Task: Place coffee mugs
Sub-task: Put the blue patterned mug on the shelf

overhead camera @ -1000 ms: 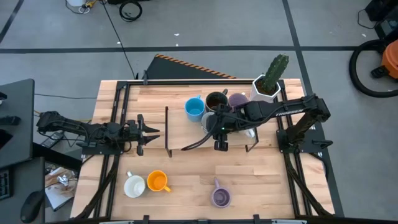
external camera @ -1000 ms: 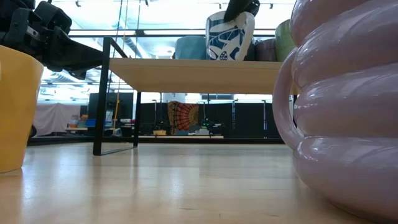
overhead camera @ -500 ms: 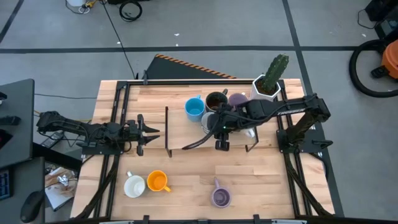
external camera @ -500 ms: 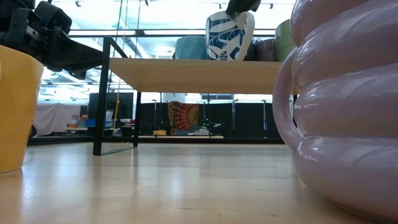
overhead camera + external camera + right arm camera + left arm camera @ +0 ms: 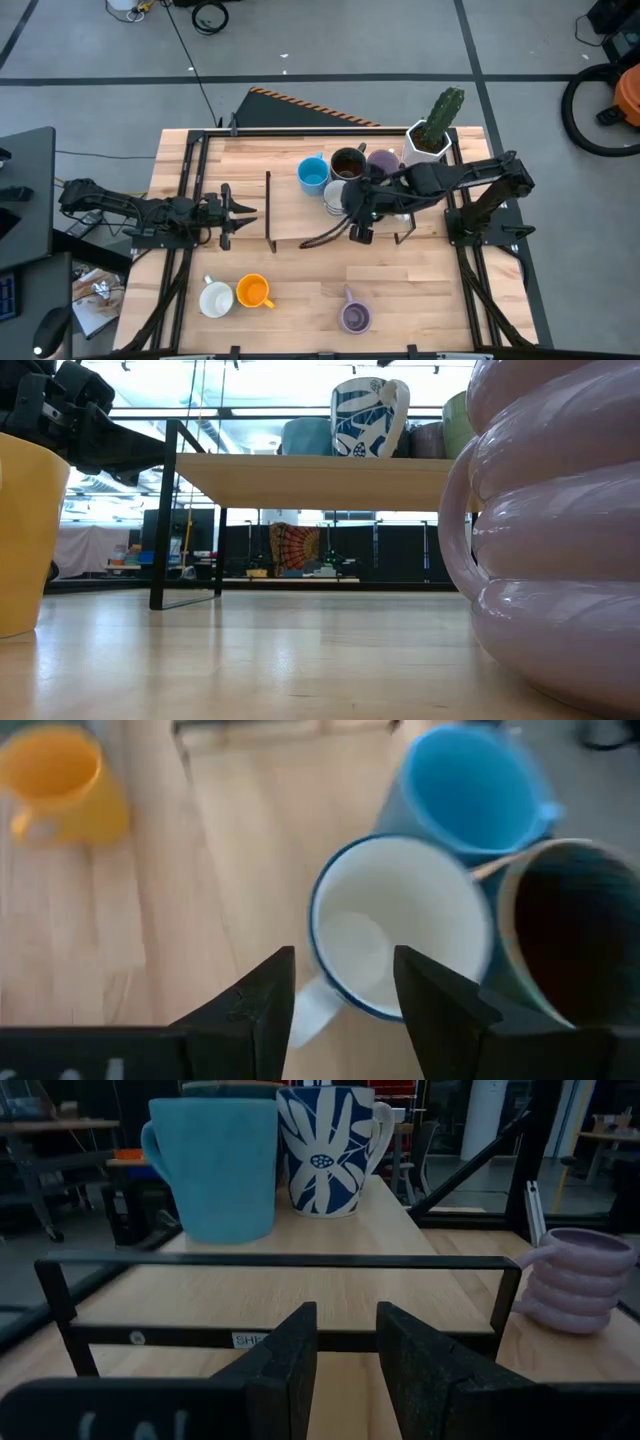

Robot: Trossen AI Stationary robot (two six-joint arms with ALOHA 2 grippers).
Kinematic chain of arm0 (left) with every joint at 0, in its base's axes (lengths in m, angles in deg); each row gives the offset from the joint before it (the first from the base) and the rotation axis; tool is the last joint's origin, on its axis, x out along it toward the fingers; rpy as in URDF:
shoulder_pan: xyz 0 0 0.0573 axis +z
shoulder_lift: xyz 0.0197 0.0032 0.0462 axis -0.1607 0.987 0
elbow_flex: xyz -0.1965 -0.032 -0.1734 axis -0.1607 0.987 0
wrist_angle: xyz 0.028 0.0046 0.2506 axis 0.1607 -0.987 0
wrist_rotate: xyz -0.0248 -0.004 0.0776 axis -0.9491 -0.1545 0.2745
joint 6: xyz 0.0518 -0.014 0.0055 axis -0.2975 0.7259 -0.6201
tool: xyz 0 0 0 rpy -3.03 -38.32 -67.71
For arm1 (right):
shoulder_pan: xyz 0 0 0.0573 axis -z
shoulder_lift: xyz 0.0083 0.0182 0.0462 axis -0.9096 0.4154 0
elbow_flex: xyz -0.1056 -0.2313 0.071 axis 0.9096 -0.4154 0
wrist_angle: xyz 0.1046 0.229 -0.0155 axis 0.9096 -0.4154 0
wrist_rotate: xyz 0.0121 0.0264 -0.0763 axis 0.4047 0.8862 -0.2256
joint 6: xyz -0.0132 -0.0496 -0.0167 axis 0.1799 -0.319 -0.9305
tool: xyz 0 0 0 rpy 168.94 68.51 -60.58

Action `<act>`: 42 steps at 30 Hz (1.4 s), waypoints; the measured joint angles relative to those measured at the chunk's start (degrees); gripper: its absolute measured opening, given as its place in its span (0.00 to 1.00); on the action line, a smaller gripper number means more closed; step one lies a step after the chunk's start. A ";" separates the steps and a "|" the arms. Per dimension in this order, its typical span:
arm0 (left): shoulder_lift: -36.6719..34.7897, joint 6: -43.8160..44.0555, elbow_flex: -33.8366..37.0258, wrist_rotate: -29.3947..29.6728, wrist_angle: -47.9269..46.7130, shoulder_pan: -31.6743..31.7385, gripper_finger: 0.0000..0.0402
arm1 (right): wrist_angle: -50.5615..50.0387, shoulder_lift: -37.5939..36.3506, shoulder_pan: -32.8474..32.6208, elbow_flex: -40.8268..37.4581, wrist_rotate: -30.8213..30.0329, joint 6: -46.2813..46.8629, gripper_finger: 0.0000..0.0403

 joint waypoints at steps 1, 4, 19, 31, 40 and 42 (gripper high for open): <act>0.00 -0.79 -0.01 0.05 0.35 0.02 0.28 | -0.54 -0.12 -0.89 0.63 -1.92 2.13 0.45; 0.00 -3.98 0.01 1.12 1.72 0.02 0.28 | -2.91 -0.02 -3.32 0.86 -5.50 9.04 0.46; -0.08 -6.49 -6.31 5.14 -9.11 -0.01 0.28 | -8.48 6.34 -7.38 0.72 -12.97 32.64 0.46; -0.11 -6.51 -8.21 5.52 -14.98 -0.01 0.28 | -8.78 6.39 -7.63 0.00 -13.20 42.50 0.46; -0.13 -8.30 -8.26 5.53 -14.90 -0.01 0.28 | -6.76 7.88 -3.21 -0.05 -5.58 42.38 0.46; -0.13 -8.30 -8.28 5.53 -14.90 -0.01 0.28 | -6.82 8.07 -2.39 -0.02 -3.90 42.88 0.45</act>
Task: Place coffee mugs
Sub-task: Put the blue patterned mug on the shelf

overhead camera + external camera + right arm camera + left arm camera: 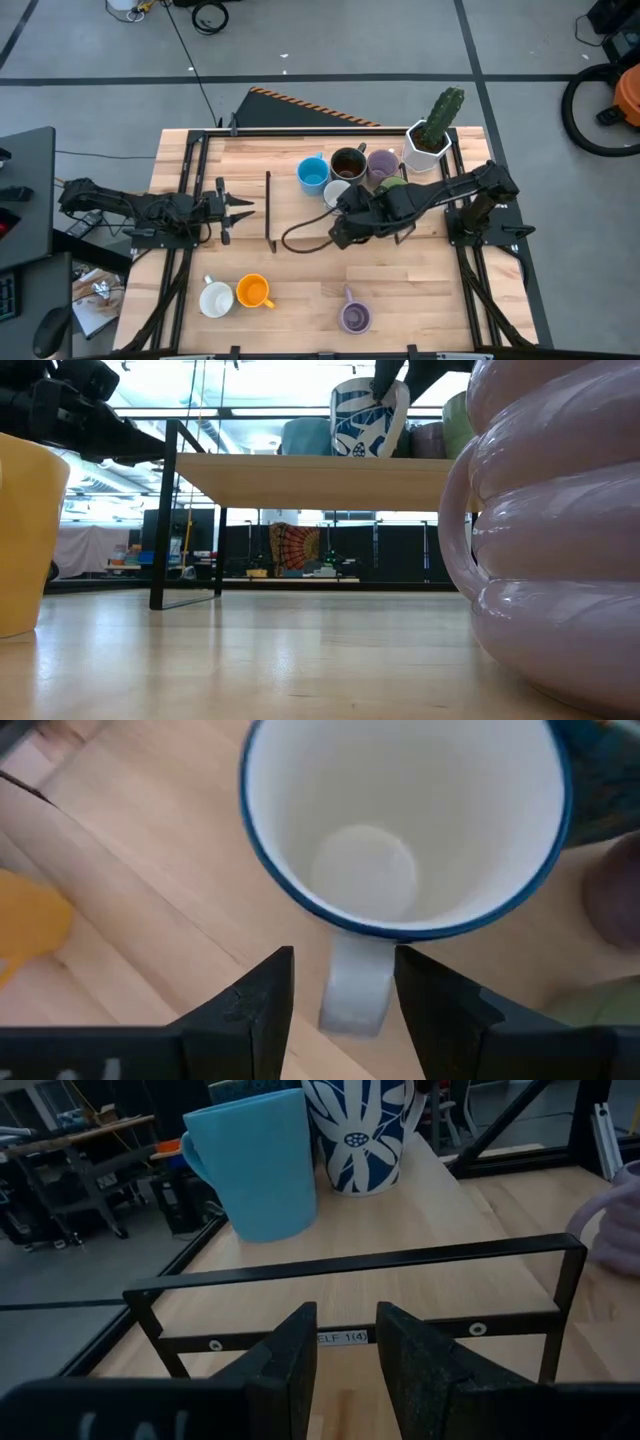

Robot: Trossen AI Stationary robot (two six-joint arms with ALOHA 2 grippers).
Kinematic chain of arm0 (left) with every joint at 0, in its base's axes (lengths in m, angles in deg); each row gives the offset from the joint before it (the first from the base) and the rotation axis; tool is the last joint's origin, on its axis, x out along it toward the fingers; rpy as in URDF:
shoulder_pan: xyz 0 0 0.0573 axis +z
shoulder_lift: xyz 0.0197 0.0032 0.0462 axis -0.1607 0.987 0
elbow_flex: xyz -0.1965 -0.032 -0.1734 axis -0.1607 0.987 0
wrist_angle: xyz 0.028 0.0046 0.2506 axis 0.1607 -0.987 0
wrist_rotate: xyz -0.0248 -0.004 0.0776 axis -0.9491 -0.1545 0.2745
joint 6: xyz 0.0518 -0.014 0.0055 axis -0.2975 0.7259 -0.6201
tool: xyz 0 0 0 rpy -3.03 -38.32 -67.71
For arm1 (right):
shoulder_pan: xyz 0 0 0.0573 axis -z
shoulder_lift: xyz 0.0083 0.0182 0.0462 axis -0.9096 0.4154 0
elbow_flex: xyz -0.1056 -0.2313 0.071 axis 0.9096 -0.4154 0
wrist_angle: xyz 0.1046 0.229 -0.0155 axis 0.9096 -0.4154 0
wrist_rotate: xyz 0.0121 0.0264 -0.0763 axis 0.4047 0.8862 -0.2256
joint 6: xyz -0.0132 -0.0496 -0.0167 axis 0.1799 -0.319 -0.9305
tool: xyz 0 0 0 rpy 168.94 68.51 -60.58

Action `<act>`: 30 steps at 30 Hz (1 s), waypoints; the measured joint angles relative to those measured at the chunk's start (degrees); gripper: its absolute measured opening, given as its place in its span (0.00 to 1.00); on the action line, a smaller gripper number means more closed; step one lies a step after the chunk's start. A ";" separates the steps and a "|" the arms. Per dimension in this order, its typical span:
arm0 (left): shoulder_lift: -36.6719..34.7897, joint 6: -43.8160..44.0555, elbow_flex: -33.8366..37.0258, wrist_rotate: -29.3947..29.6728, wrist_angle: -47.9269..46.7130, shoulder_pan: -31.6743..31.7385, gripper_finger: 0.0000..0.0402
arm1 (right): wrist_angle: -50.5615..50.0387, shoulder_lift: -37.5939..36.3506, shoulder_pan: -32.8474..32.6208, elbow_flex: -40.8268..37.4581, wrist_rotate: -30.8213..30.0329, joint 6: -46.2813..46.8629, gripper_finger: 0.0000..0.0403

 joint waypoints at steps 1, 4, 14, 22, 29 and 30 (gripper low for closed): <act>0.00 -0.02 -0.02 0.00 0.07 0.00 0.28 | -0.32 0.08 0.28 -0.02 0.59 0.29 0.44; 0.00 -0.07 -0.02 0.00 0.15 0.00 0.28 | -0.35 0.06 1.25 0.00 1.27 1.27 0.41; 0.02 -0.07 -0.04 0.00 -0.11 0.00 0.28 | -0.18 -0.37 4.26 0.02 11.60 1.23 0.29; 0.02 -0.20 -0.04 -0.02 -0.40 0.02 0.28 | -0.22 -0.37 4.31 0.04 13.25 1.88 0.20; 0.02 -0.37 -0.04 -0.02 -0.39 0.02 0.28 | -0.33 -0.39 4.60 0.04 14.48 2.81 0.21; 0.02 -0.37 -0.04 -0.02 -0.40 0.02 0.28 | -0.33 -0.39 4.64 0.05 14.64 2.87 0.21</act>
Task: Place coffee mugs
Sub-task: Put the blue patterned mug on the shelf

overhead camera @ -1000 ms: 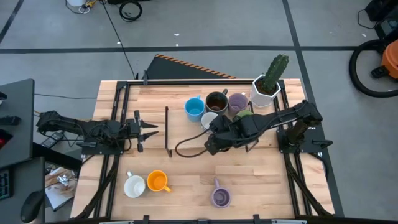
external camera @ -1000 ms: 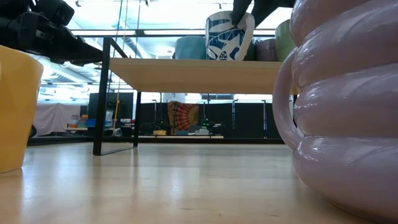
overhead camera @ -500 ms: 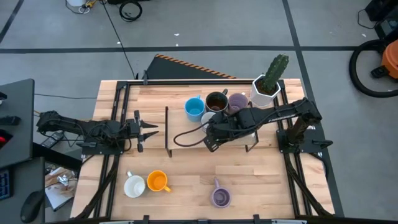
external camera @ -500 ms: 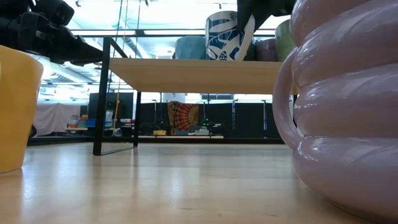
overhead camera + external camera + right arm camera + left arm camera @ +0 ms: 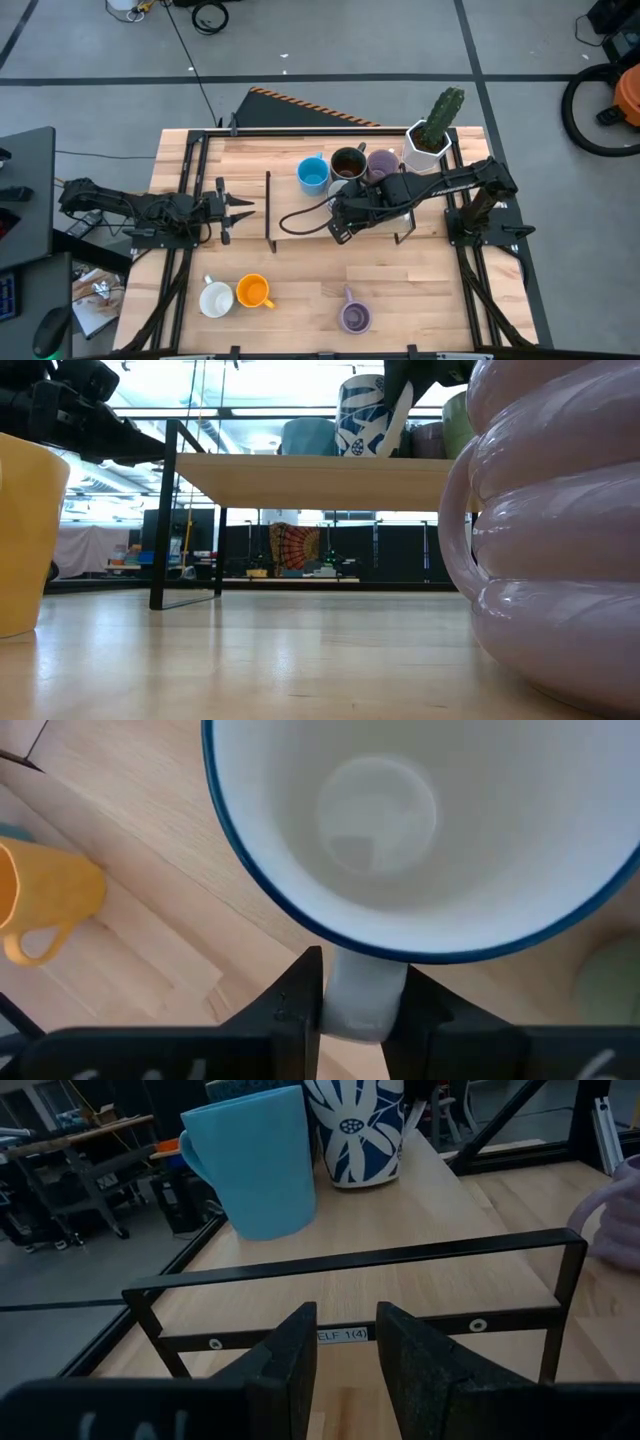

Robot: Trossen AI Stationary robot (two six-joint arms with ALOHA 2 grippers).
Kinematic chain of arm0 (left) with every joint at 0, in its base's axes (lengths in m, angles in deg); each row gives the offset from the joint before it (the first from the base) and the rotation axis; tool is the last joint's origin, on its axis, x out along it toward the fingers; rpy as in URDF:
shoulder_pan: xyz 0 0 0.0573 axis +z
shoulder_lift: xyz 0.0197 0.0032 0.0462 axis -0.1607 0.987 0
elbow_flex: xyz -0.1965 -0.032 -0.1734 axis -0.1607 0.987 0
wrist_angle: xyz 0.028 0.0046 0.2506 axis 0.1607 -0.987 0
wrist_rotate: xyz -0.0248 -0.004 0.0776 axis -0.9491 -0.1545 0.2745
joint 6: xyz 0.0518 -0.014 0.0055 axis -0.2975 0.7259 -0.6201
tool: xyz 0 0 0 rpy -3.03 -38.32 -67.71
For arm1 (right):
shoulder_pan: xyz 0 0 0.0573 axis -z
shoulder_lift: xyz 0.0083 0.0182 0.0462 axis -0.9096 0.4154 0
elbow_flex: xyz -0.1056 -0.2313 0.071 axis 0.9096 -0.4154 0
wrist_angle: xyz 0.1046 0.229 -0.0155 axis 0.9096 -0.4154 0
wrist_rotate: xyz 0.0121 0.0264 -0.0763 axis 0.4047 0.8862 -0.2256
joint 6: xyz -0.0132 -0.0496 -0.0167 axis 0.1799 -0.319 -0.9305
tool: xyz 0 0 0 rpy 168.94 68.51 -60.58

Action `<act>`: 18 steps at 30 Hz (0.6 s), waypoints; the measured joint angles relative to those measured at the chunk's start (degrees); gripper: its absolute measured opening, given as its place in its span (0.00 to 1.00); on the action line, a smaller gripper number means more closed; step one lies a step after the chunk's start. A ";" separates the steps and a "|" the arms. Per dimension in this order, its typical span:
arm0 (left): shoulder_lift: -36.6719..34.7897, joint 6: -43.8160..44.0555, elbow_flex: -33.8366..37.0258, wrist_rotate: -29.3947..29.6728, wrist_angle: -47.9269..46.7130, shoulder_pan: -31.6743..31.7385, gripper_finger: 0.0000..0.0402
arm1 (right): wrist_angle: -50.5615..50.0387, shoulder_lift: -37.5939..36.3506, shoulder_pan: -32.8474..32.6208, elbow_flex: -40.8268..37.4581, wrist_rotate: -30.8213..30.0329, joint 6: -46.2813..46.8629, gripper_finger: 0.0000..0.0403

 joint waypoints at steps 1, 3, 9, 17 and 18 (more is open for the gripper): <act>-0.01 0.00 -0.01 0.00 0.02 0.00 0.28 | 0.00 0.00 0.00 0.02 0.06 0.02 0.21; 0.00 0.00 -0.02 0.00 0.02 0.00 0.28 | 0.00 0.00 0.00 0.04 0.14 0.04 0.21; -0.02 0.02 -0.02 0.00 0.02 0.00 0.28 | -0.96 0.04 0.00 0.72 0.99 0.07 0.20; 0.00 0.04 -0.02 0.00 0.02 0.00 0.28 | -6.52 -0.02 -1.78 4.68 -1.19 3.15 0.20; -0.01 0.06 -0.02 0.00 0.02 0.00 0.28 | -6.84 0.00 -1.99 4.70 -1.52 3.69 0.20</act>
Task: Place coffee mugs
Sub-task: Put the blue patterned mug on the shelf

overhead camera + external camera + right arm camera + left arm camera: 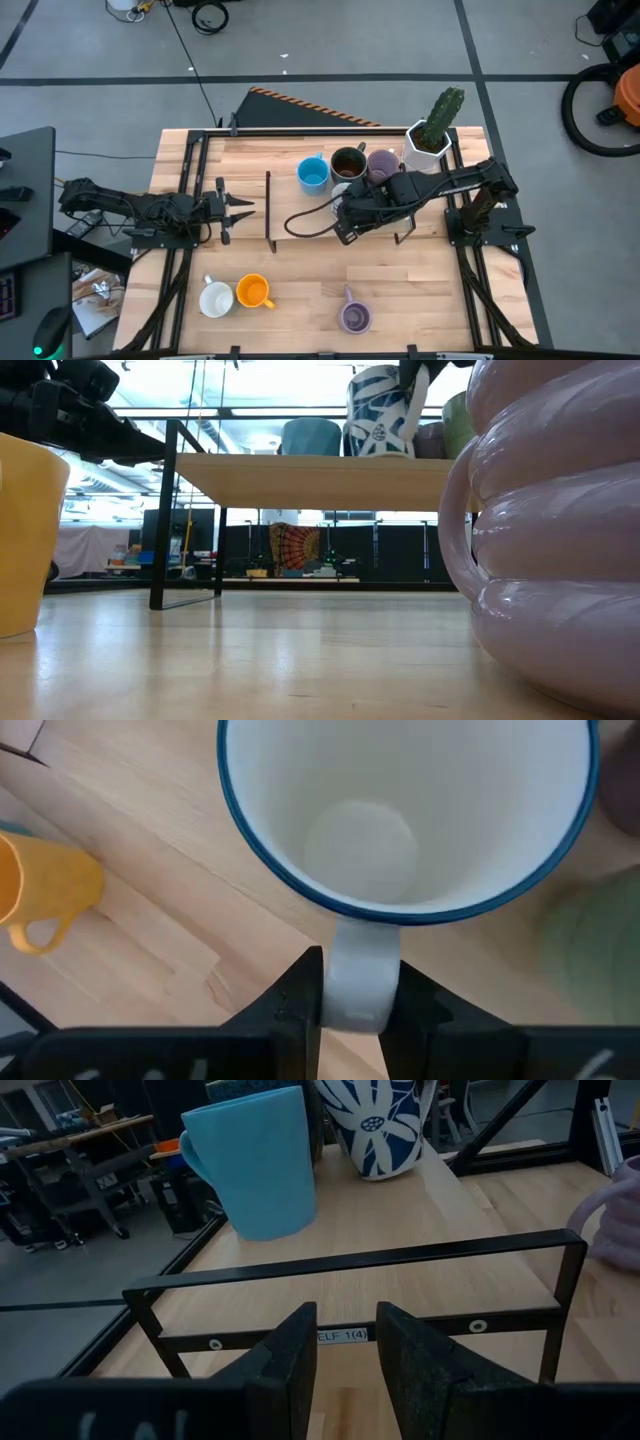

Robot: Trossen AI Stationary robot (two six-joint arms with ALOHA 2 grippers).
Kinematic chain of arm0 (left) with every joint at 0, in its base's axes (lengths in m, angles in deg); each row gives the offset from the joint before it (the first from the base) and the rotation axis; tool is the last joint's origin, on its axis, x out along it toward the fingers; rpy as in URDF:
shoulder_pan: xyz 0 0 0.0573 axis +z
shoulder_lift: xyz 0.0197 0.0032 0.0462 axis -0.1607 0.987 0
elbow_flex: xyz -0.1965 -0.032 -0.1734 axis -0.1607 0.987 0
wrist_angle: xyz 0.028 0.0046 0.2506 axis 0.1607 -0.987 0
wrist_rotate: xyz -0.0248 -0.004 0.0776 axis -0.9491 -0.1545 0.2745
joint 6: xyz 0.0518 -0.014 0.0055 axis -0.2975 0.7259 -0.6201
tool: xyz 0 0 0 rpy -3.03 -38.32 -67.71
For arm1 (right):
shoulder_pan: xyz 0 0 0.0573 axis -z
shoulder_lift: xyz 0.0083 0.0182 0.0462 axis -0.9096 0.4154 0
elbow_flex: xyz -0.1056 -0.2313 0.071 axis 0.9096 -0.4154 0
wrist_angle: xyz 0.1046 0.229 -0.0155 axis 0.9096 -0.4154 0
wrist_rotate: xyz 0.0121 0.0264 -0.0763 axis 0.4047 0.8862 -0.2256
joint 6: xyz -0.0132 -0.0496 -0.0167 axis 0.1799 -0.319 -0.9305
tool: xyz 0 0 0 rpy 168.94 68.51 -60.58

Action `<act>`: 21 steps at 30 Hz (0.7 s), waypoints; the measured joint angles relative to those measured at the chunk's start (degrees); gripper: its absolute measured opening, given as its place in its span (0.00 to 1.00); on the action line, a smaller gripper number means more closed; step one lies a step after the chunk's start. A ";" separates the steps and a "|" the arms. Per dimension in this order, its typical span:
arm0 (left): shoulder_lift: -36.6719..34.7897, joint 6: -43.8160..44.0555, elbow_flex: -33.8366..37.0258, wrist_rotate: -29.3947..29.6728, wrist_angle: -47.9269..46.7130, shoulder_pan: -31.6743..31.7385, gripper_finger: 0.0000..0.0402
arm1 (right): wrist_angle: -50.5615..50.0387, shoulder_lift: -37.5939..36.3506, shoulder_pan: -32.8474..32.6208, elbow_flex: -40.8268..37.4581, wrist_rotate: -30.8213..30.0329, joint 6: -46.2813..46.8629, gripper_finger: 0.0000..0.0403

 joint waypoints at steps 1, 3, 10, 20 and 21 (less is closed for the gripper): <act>0.01 0.01 0.00 0.00 0.00 0.00 0.28 | -0.27 0.03 -0.16 0.00 -0.13 0.49 0.20; 0.01 0.03 -0.01 0.00 0.00 0.00 0.28 | -1.18 0.11 -0.50 0.00 -0.17 1.42 0.20; -0.01 0.12 -0.02 0.00 0.00 0.00 0.28 | -3.96 0.52 -1.59 -0.07 -1.48 5.98 0.20; 0.01 0.10 -0.02 0.00 -0.09 0.00 0.28 | -4.37 0.52 -1.82 -0.11 -1.88 6.91 0.20; 0.01 0.10 -0.02 0.00 -0.09 0.00 0.28 | -4.37 0.52 -1.82 -0.11 -1.90 6.92 0.20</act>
